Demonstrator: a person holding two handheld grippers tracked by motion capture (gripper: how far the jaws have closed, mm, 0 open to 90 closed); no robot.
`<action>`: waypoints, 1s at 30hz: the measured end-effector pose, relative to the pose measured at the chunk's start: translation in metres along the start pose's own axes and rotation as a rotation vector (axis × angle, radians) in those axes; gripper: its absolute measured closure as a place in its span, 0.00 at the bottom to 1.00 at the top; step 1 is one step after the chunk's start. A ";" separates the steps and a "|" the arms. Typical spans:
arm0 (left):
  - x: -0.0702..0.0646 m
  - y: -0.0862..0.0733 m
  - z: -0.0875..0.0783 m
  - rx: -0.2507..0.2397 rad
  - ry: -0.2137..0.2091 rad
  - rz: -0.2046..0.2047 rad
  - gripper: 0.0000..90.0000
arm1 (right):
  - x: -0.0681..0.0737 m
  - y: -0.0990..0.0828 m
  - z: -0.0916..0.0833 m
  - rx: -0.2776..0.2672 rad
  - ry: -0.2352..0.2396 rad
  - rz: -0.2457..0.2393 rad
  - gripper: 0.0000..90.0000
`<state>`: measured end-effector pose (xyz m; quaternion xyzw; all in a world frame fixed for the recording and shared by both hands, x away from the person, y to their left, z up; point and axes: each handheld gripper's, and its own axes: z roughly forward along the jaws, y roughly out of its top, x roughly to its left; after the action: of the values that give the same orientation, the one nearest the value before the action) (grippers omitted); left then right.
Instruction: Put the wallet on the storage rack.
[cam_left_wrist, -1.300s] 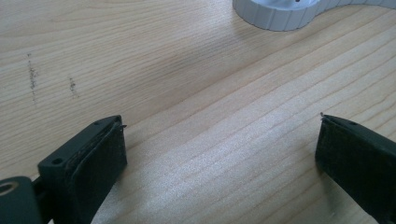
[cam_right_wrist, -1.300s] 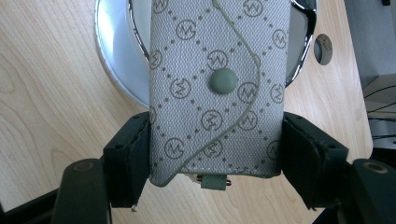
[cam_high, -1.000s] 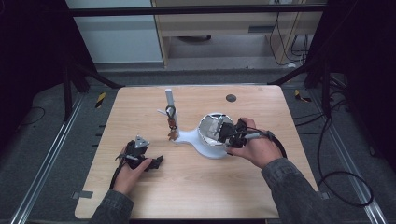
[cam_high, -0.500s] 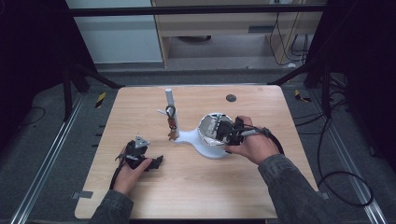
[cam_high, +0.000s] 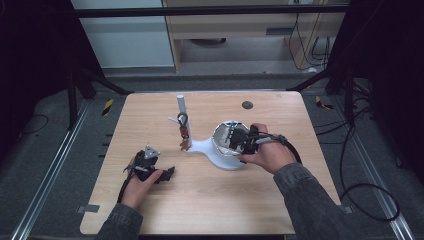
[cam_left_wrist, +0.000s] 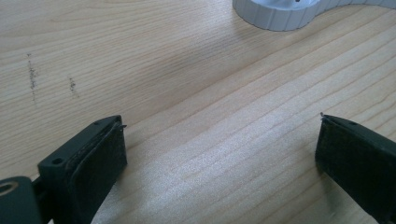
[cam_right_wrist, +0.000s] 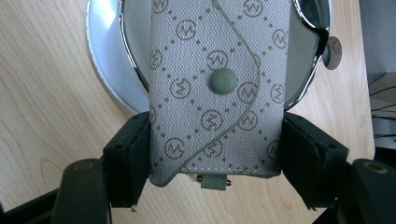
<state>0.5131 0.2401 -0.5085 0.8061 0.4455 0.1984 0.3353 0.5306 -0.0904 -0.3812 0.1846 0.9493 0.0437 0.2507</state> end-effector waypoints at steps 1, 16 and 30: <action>0.000 0.000 0.000 0.000 0.000 0.000 0.01 | 0.000 0.001 0.000 0.004 0.003 0.005 0.34; 0.000 0.000 0.000 0.000 0.000 0.001 0.01 | -0.002 0.007 0.004 0.038 0.018 -0.015 0.33; 0.000 0.000 0.000 -0.002 -0.001 0.001 0.01 | -0.005 0.011 0.010 0.064 0.038 -0.012 0.33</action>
<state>0.5134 0.2399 -0.5086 0.8061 0.4448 0.1984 0.3362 0.5429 -0.0823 -0.3861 0.1862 0.9559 0.0154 0.2268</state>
